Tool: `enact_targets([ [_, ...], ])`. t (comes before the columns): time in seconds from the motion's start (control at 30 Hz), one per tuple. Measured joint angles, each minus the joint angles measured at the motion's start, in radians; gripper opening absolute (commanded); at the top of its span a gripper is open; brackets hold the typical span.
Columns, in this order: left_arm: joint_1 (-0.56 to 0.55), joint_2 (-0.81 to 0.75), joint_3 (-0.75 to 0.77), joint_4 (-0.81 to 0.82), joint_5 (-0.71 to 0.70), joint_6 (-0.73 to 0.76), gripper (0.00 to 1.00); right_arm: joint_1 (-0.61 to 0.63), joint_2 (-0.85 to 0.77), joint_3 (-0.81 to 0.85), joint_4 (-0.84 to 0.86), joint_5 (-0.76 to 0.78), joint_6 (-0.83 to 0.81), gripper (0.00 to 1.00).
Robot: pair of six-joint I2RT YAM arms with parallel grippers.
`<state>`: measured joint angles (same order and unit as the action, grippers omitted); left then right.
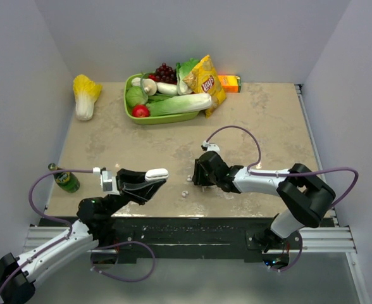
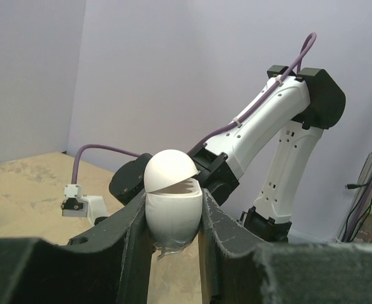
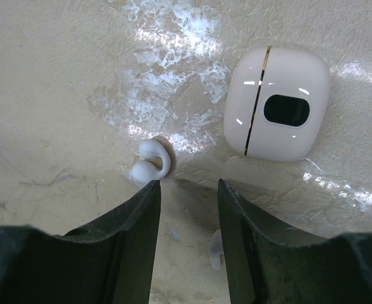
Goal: Insert the wireless bluetooth earbuds into the charging case
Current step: Pick up the earbud from the center of the board.
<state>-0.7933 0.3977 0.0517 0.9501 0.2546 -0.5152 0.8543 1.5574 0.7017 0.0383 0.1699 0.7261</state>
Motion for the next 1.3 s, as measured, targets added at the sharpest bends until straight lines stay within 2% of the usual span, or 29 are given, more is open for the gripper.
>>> enact_targets([
  [0.93, 0.000, 0.007, 0.000, 0.008, 0.001, -0.001, 0.00, -0.011, 0.055, 0.044, 0.025, 0.005, 0.002, 0.44],
  [1.3, 0.000, 0.010, 0.000, 0.014, 0.003, -0.002, 0.00, 0.041, 0.095, 0.093, -0.002, 0.079, -0.028, 0.43],
])
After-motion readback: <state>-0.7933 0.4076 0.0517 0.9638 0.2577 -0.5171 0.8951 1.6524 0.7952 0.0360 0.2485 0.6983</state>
